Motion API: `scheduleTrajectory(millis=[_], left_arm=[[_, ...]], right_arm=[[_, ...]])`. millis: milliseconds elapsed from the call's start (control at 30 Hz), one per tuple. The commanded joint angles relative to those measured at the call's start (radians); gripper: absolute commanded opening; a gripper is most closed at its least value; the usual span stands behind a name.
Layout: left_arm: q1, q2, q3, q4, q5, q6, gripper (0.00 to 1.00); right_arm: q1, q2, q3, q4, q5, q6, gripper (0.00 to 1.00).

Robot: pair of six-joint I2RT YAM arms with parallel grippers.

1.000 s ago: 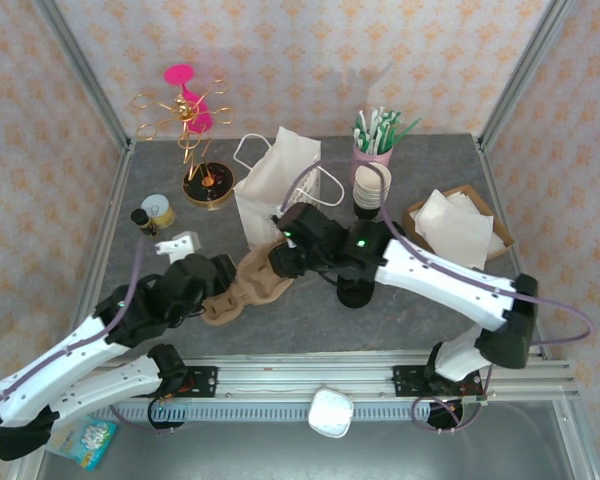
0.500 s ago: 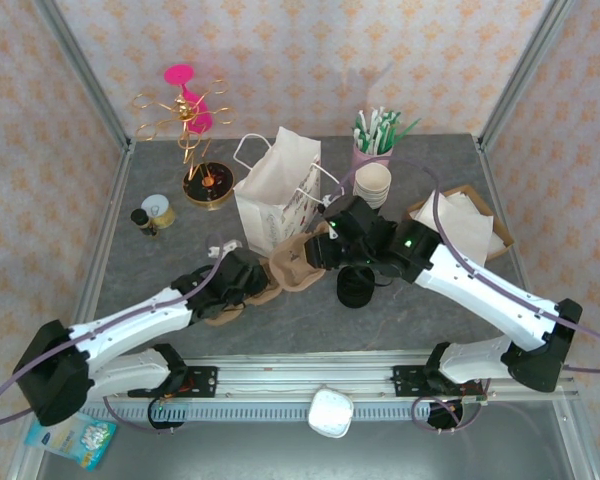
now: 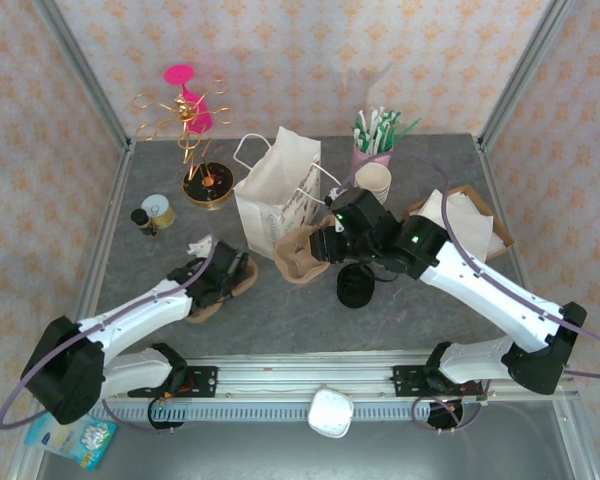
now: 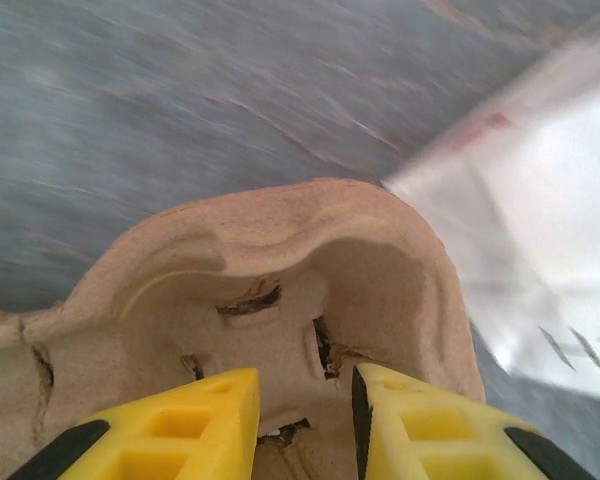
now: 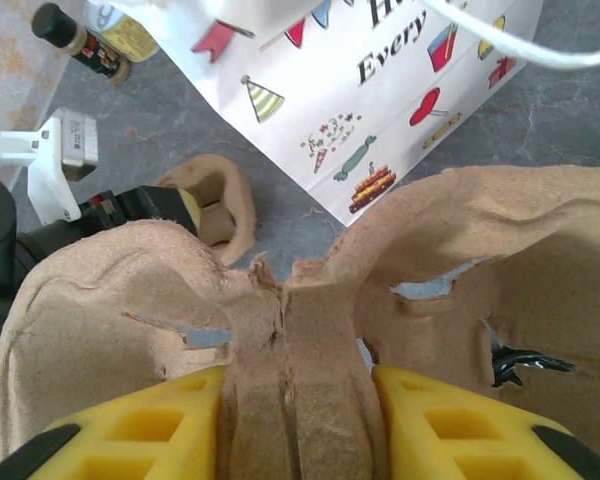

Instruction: Pack the takeout coffee

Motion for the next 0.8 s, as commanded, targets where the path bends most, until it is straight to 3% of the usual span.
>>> scheduleTrajectory(millis=[0,100,167,333,400,533,667,767], left_arm=[[0.086,-0.088,-0.026,-0.194,-0.14,0.011,0.34],[0.189,-0.192,-0.037,-0.203,-0.154,0.063,0.36],[0.261,-0.229,-0.007,-0.211,-0.073,0.105,0.39],[0.254,-0.272,0.167,-0.158,0.194,0.078,0.45],[0.228,-0.265,0.239,-0.142,0.243,0.019,0.45],[0.08,-0.243,0.362,-0.099,0.173,-0.115,0.56],[-0.009,-0.168,0.427,-0.016,0.161,-0.199,0.66],[-0.039,-0.1,0.466,0.012,0.146,-0.231,0.67]], right_arm=[[-0.007,-0.001,0.067,-0.027,0.01,-0.011,0.38],[-0.013,0.0,0.103,-0.048,0.011,-0.014,0.38],[-0.016,0.006,0.129,-0.069,0.007,-0.021,0.38],[-0.066,0.036,0.221,-0.093,-0.007,-0.049,0.39],[-0.104,0.056,0.256,-0.095,-0.04,-0.07,0.39],[-0.18,0.116,0.33,-0.086,-0.093,-0.103,0.38],[-0.23,0.176,0.402,-0.084,-0.118,-0.13,0.38],[-0.24,0.216,0.451,-0.089,-0.121,-0.151,0.38]])
